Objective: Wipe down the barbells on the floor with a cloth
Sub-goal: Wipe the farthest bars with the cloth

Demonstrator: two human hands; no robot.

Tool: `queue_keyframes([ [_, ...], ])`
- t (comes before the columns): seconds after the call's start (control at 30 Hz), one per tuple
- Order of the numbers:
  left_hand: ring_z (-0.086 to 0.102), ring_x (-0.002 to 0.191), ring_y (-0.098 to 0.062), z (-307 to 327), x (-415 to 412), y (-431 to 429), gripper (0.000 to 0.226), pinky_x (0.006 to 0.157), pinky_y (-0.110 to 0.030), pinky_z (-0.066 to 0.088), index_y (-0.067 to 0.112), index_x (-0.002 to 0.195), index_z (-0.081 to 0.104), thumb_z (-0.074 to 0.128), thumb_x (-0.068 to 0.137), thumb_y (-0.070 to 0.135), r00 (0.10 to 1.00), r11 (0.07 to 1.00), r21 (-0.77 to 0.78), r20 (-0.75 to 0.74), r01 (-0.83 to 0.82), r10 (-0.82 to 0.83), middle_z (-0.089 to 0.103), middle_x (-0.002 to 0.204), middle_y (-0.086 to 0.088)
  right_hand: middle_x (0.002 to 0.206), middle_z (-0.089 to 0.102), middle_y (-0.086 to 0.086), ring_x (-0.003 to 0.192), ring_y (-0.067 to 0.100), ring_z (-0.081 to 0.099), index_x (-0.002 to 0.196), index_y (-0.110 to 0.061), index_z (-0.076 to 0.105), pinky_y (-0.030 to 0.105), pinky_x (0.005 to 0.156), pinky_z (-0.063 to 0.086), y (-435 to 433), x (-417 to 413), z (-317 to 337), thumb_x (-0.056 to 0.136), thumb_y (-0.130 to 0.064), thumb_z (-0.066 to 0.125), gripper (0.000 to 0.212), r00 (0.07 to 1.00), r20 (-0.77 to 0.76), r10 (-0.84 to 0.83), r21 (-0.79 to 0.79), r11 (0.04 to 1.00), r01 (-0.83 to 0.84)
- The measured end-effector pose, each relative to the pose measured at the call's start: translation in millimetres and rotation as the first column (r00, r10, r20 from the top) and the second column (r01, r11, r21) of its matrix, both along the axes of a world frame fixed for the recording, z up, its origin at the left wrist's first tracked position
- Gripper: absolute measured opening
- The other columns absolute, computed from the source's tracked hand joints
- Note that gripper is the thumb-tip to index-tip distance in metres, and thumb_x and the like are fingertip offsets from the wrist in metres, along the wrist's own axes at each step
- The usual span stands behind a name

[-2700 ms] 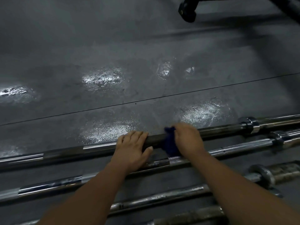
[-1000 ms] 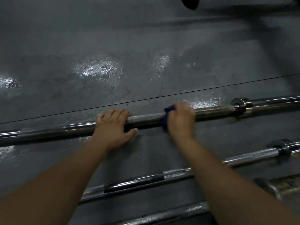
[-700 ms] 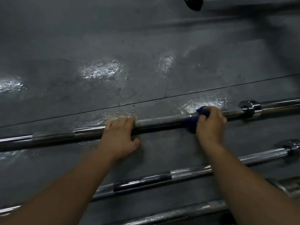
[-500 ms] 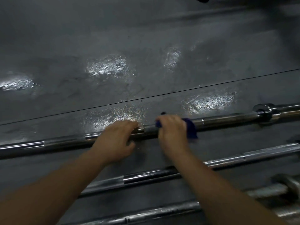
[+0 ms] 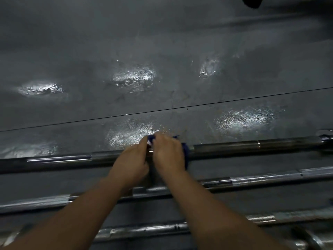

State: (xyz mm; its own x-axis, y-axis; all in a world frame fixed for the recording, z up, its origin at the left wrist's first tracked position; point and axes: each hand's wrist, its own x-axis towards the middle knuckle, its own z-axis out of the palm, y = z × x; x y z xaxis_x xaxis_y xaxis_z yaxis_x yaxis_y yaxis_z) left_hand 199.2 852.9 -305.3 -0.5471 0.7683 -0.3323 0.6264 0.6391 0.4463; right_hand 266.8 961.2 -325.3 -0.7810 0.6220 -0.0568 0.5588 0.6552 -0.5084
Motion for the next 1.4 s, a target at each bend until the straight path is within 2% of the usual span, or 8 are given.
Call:
queue_keyframes([
  [0.13, 0.062, 0.094, -0.017, 9, -1, -9, 0.076, 0.082, -0.036, 0.05, 0.021, 0.153, 0.017, 0.049, 0.088, -0.002, 0.941, 0.959, 0.111, 0.253, -0.26, 0.226, 0.065, 0.113, 0.007, 0.102, 0.064, 0.007, 0.094, 0.025, 0.058, 0.111, -0.015, 0.058, 0.033, 0.077, 0.041, -25, -16, 21, 0.104, -0.025, 0.038, 0.024, 0.951, -0.068, -0.303, -0.491, 0.84, 0.233],
  [0.3, 0.06, 0.112, -0.019, 22, 1, -23, 0.072, 0.097, -0.042, 0.051, 0.027, 0.15, 0.031, 0.045, 0.085, 0.0, 0.859, 0.93, 0.078, 0.418, -0.359, 0.296, 0.057, 0.131, 0.0, 0.098, 0.062, 0.014, 0.081, 0.029, 0.06, 0.126, -0.011, 0.057, 0.03, 0.058, 0.051, 3, -1, 34, 0.104, -0.03, 0.041, 0.033, 0.525, 0.333, -0.783, -0.943, -0.26, 0.21],
  [0.47, 0.058, 0.113, -0.019, 50, 37, -32, 0.049, 0.1, -0.039, 0.047, 0.027, 0.126, 0.057, 0.041, 0.081, 0.017, 0.911, 0.951, 0.151, 0.359, -0.272, 0.204, 0.062, 0.127, 0.0, 0.118, 0.064, 0.023, 0.103, 0.039, 0.061, 0.124, -0.004, 0.059, 0.046, 0.079, 0.052, -5, 51, 69, 0.095, -0.037, 0.051, 0.044, 0.594, 0.399, -0.699, -0.885, -0.462, 0.051],
  [0.7, 0.072, 0.092, -0.029, 133, 95, -49, 0.058, 0.072, -0.044, 0.061, 0.022, 0.118, 0.066, 0.044, 0.093, 0.069, 0.085, 0.679, -0.177, 0.939, -0.713, 0.333, 0.076, 0.104, -0.009, 0.119, 0.065, 0.013, 0.095, 0.024, 0.063, 0.113, -0.018, 0.063, 0.03, 0.066, 0.048, -56, 91, 141, 0.099, -0.027, 0.049, 0.022, 0.74, 0.072, -0.669, -0.962, 0.149, 0.228],
  [0.83, 0.071, 0.098, -0.03, 167, 98, -75, 0.054, 0.077, -0.041, 0.057, 0.019, 0.116, 0.069, 0.061, 0.086, 0.064, 0.218, 0.635, -0.015, 0.933, -0.773, 0.288, 0.075, 0.106, -0.009, 0.1, 0.073, 0.01, 0.092, 0.027, 0.067, 0.062, -0.02, 0.066, 0.039, 0.081, 0.052, -85, 113, 188, 0.092, -0.054, 0.057, 0.046, 0.816, -0.065, -0.575, -0.889, 0.405, 0.215],
  [1.1, 0.064, 0.084, -0.018, 311, 125, -135, 0.041, 0.071, -0.03, 0.049, 0.02, 0.101, 0.07, 0.041, 0.102, 0.048, 0.551, 0.662, 0.413, 0.834, -0.625, 0.0, 0.073, 0.093, -0.001, 0.123, 0.059, 0.008, 0.098, 0.027, 0.067, 0.129, -0.031, 0.041, 0.036, 0.067, 0.059, -157, 146, 299, 0.083, -0.033, 0.077, 0.059, 0.789, -0.387, -0.478, -0.863, 0.488, -0.128],
  [1.23, 0.052, 0.119, -0.013, 363, 121, -197, 0.056, 0.093, -0.024, 0.039, 0.024, 0.13, 0.059, 0.032, 0.092, 0.055, 0.995, 0.732, 0.673, 0.072, -0.101, 0.07, 0.06, 0.128, 0.006, 0.102, 0.063, -0.013, 0.087, 0.007, 0.062, 0.118, -0.031, 0.052, 0.01, 0.063, 0.047, -190, 150, 355, 0.082, -0.015, 0.072, 0.044, 0.826, -0.556, -0.096, -0.297, 0.95, -0.09],
  [1.4, 0.0, 0.153, -0.019, 408, 120, -289, 0.073, 0.122, -0.047, 0.011, 0.033, 0.157, 0.01, 0.008, 0.091, 0.065, 0.682, 0.924, 0.378, -0.69, 0.053, 0.243, 0.003, 0.167, 0.004, 0.119, 0.055, -0.004, 0.106, 0.007, 0.053, 0.132, -0.021, 0.048, 0.008, 0.087, 0.04, -236, 144, 416, 0.084, -0.017, 0.073, 0.055, 0.713, -0.676, 0.187, 0.145, 0.982, -0.12],
])
